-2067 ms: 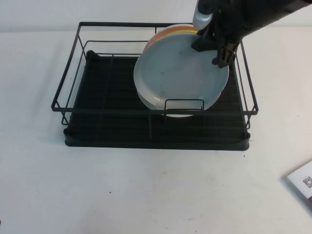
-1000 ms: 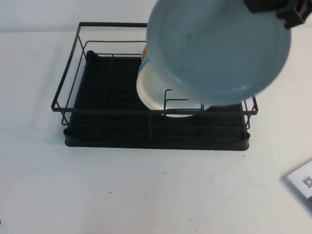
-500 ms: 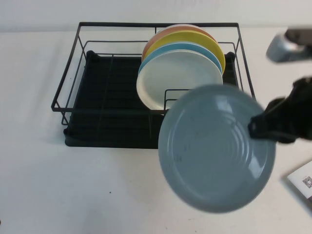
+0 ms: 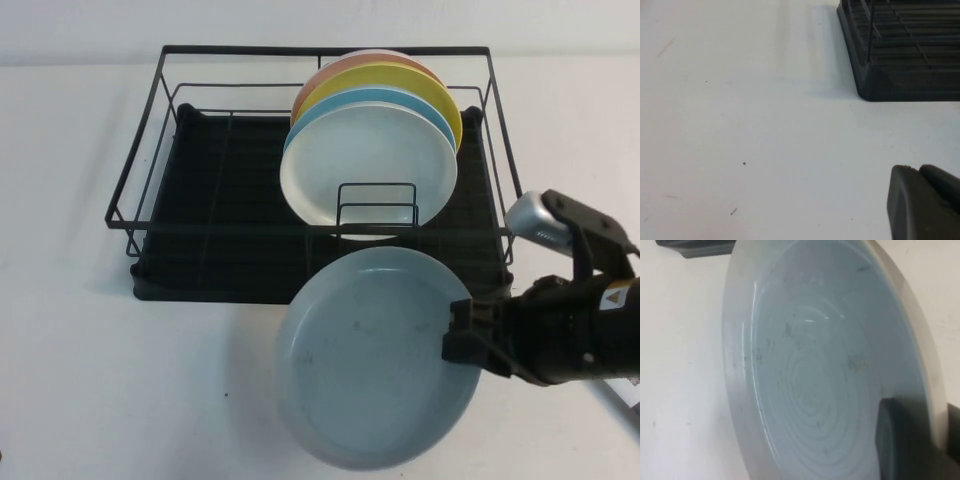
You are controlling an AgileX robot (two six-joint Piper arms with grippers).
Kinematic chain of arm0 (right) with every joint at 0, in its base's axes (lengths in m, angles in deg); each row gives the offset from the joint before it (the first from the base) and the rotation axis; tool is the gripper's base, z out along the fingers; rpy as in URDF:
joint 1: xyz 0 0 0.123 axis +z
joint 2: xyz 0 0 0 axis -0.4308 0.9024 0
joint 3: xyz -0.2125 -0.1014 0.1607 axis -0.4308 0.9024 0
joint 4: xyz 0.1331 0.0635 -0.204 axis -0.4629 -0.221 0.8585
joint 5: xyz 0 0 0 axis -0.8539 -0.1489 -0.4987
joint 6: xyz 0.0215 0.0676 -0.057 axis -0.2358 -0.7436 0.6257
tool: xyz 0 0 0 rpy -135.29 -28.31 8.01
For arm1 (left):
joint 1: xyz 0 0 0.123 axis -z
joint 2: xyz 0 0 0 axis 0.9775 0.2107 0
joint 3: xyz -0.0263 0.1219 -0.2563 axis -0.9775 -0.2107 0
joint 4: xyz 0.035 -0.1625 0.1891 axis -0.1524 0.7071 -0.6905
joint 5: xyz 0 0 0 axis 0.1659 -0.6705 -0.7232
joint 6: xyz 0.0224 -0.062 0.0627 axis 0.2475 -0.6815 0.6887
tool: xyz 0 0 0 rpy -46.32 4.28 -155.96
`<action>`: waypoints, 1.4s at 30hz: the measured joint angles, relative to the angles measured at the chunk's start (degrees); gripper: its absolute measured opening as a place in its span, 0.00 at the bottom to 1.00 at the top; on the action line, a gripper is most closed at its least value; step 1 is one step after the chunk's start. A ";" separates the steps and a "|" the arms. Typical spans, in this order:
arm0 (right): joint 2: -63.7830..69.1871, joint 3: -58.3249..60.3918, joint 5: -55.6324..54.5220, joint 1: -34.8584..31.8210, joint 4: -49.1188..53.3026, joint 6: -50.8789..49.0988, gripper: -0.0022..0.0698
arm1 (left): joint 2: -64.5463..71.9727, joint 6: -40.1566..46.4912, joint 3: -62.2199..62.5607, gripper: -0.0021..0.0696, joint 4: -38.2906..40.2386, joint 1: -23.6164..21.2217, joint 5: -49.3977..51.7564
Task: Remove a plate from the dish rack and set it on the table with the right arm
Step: Place the plate from the table
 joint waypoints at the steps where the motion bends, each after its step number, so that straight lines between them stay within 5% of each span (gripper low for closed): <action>1: 0.93 0.49 -1.03 0.00 -2.44 1.77 0.13 | 0.00 0.00 0.00 0.02 0.00 0.00 0.00; 10: 9.90 2.26 -8.45 0.00 -13.05 14.80 0.13 | 0.00 0.00 0.00 0.02 0.00 0.00 0.00; 26: 15.68 2.16 -12.23 0.00 -15.93 15.80 0.14 | 0.00 0.00 0.00 0.02 0.00 0.00 0.00; 34: 16.90 2.16 -13.00 0.00 -13.81 16.03 0.39 | 0.00 0.00 0.00 0.02 0.00 0.00 0.00; 42: 16.90 2.16 -14.52 0.00 -11.44 16.03 0.44 | 0.00 0.00 0.00 0.02 0.00 0.00 0.00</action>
